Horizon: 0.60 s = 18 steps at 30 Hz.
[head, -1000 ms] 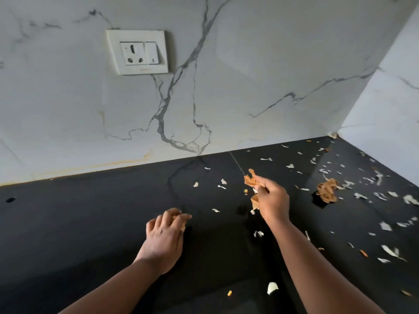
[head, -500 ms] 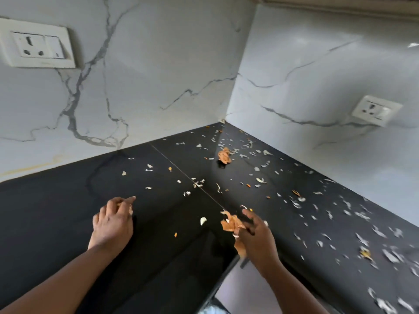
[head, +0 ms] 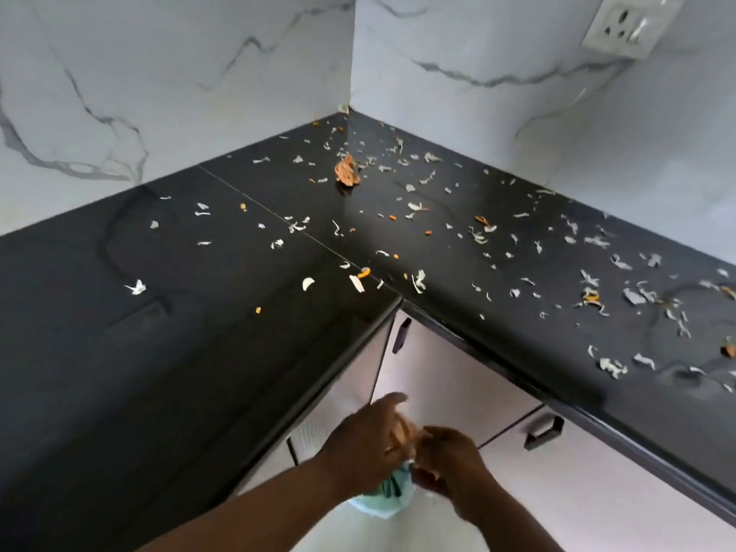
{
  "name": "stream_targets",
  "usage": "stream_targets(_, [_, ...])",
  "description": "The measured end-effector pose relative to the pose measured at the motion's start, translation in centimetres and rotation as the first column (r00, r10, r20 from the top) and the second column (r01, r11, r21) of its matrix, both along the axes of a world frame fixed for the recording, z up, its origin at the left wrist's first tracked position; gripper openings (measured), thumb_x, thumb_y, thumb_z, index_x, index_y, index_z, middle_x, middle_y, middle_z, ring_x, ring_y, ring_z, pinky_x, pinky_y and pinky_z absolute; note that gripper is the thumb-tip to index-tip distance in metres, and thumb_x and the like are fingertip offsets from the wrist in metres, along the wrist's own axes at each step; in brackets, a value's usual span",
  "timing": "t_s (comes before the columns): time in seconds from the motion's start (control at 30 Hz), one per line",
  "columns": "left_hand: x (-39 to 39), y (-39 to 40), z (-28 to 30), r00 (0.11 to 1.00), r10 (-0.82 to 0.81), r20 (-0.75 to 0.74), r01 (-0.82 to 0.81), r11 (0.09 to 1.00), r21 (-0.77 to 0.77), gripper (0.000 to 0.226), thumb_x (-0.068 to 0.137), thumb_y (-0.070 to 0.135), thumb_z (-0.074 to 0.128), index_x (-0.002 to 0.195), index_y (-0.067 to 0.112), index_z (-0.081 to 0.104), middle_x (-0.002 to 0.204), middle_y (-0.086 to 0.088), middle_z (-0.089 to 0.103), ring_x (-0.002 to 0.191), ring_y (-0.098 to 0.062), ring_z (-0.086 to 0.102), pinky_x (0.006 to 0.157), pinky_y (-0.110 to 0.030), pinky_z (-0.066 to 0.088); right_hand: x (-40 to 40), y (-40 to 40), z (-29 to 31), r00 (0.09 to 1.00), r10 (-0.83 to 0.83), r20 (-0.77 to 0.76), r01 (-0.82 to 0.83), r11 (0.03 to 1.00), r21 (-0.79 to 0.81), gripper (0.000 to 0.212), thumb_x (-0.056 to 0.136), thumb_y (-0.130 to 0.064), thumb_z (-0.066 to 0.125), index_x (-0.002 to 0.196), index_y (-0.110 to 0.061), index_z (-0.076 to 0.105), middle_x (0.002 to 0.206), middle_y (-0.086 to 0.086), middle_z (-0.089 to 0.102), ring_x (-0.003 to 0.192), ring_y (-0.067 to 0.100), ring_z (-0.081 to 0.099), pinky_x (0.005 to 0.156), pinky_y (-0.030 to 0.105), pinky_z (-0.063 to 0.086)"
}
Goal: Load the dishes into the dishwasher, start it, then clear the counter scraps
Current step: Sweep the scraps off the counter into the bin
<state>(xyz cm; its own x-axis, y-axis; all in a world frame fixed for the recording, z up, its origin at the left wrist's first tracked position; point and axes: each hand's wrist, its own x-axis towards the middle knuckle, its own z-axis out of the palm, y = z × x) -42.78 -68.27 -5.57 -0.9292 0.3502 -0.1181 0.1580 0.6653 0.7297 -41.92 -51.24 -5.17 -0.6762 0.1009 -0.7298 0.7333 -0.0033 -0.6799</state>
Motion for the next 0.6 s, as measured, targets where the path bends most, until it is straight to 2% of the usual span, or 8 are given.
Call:
stream_targets(0.13, [1.8,1.0,-7.5,0.882,0.242,0.404,-0.252,0.967,-0.028,0.039,0.076,0.050,0.063,0.100,0.025,0.046,0.090,0.014,0.056,0.088,-0.011,0.061,0.071,-0.018,0.045,2.4,3.0,-7.2,0.987,0.022,0.158,-0.014,0.999,-0.051,0.008,0.092,-0.012,0.060,0.088,-0.007,0.064,0.073,0.007,0.060,0.060,0.016,0.057,0.055,0.026,0.051])
stream_targets(0.2, [2.0,0.9,-11.1,0.748,0.352,0.563,-0.404,0.914,-0.034,0.031,0.078,0.040,0.069,0.078,0.021,0.045,0.071,0.010,0.054,0.064,-0.009,0.057,0.057,-0.021,0.045,2.7,3.8,-10.4,0.975,-0.016,0.221,0.028,0.998,-0.050,0.020,0.090,-0.023,0.065,0.081,-0.006,0.066,0.068,0.007,0.061,0.053,0.015,0.056,0.053,0.025,0.049])
stream_targets(0.27, [1.8,0.8,-14.6,0.582,0.417,0.698,-0.563,0.826,-0.024,0.035,0.081,0.030,0.073,0.069,0.012,0.045,0.051,0.003,0.047,0.045,-0.012,0.049,0.042,-0.022,0.033,2.8,4.4,-13.3,0.936,-0.118,0.332,0.154,0.984,-0.085,0.023,0.084,-0.013,0.072,0.067,0.003,0.069,0.068,0.014,0.064,0.049,0.020,0.052,0.056,0.028,0.047])
stream_targets(0.3, [1.6,0.9,-15.9,0.486,0.428,0.762,-0.624,0.781,-0.040,0.034,0.085,0.028,0.071,0.069,0.011,0.047,0.050,-0.002,0.045,0.045,-0.014,0.047,0.044,-0.020,0.027,2.5,4.4,-14.5,0.904,-0.173,0.392,0.224,0.971,-0.088,0.022,0.082,-0.005,0.071,0.064,0.006,0.069,0.069,0.017,0.064,0.049,0.022,0.050,0.058,0.028,0.045])
stream_targets(0.37, [0.7,1.6,-17.9,0.336,0.411,0.847,-0.693,0.717,-0.073,0.030,0.090,0.032,0.065,0.068,0.014,0.053,0.060,-0.008,0.052,0.056,-0.018,0.051,0.049,-0.019,0.029,1.4,4.6,-17.0,0.879,-0.196,0.436,0.255,0.964,-0.080,0.015,0.084,-0.001,0.066,0.071,0.008,0.067,0.069,0.018,0.062,0.051,0.023,0.049,0.058,0.028,0.044])
stream_targets(0.47, [-1.2,3.2,-20.1,0.246,0.397,0.884,-0.775,0.629,-0.067,0.027,0.090,0.038,0.061,0.075,0.016,0.058,0.072,-0.007,0.060,0.057,-0.015,0.054,0.048,-0.018,0.037,-1.5,4.2,-20.1,0.896,-0.142,0.422,0.182,0.982,-0.057,0.017,0.087,-0.014,0.068,0.082,0.001,0.065,0.066,0.015,0.060,0.053,0.023,0.053,0.056,0.029,0.046])
stream_targets(0.53, [-2.6,4.1,-21.0,0.206,0.393,0.896,-0.810,0.583,-0.069,0.030,0.090,0.045,0.058,0.081,0.017,0.061,0.088,-0.007,0.064,0.064,-0.014,0.055,0.056,-0.022,0.040,-3.4,3.7,-22.1,0.913,-0.142,0.382,0.175,0.983,-0.052,0.025,0.088,-0.029,0.068,0.096,-0.006,0.063,0.080,0.012,0.063,0.067,0.023,0.060,0.057,0.030,0.051])
stream_targets(0.6, [-3.8,4.5,-22.1,0.184,0.398,0.899,-0.788,0.606,-0.107,0.047,0.087,0.063,0.050,0.105,0.022,0.063,0.118,-0.002,0.060,0.094,-0.018,0.054,0.075,-0.030,0.040,-5.0,3.7,-24.1,0.927,-0.148,0.345,0.179,0.982,-0.060,0.051,0.082,-0.051,0.068,0.116,-0.015,0.056,0.106,0.007,0.062,0.095,0.026,0.061,0.071,0.035,0.051])
